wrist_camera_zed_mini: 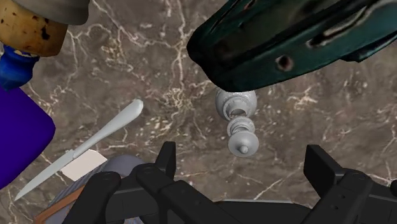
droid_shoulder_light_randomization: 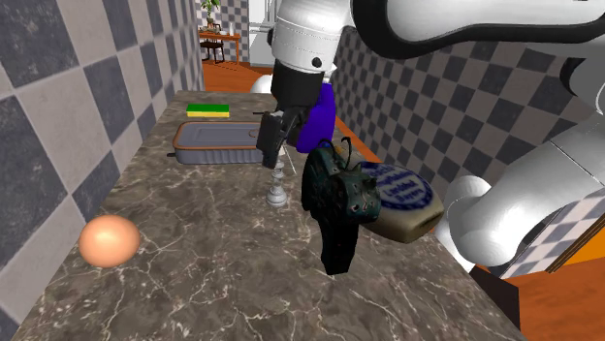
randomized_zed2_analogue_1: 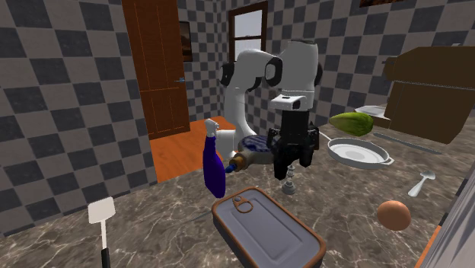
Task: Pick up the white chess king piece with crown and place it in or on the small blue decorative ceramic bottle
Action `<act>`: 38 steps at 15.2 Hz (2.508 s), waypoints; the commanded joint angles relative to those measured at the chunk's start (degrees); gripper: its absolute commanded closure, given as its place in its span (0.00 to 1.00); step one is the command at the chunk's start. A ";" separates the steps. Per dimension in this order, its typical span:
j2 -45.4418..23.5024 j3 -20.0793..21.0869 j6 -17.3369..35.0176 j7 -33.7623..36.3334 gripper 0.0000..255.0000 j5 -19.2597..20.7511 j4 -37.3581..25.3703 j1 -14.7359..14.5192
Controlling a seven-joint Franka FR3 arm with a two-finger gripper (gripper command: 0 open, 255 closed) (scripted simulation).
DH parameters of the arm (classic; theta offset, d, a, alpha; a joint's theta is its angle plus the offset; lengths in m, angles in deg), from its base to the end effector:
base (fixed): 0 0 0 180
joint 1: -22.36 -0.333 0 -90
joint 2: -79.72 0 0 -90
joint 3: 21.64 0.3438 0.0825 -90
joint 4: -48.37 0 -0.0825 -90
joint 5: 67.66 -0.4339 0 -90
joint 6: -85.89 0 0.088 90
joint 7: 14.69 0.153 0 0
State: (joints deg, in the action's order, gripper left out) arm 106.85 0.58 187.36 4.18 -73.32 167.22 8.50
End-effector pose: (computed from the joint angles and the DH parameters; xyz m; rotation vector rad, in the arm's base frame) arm 0.3611 0.3122 0.5902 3.1002 0.4061 0.2487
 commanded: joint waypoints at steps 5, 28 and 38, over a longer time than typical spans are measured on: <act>-0.47 0.66 4.35 0.13 0.00 -0.22 3.83 -0.22; -0.87 0.50 2.55 0.08 1.00 0.00 1.64 -0.04; -2.48 0.10 -4.98 0.15 1.00 0.77 -7.44 0.50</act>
State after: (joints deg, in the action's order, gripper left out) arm 104.72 0.66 183.23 4.27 -72.67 160.93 8.92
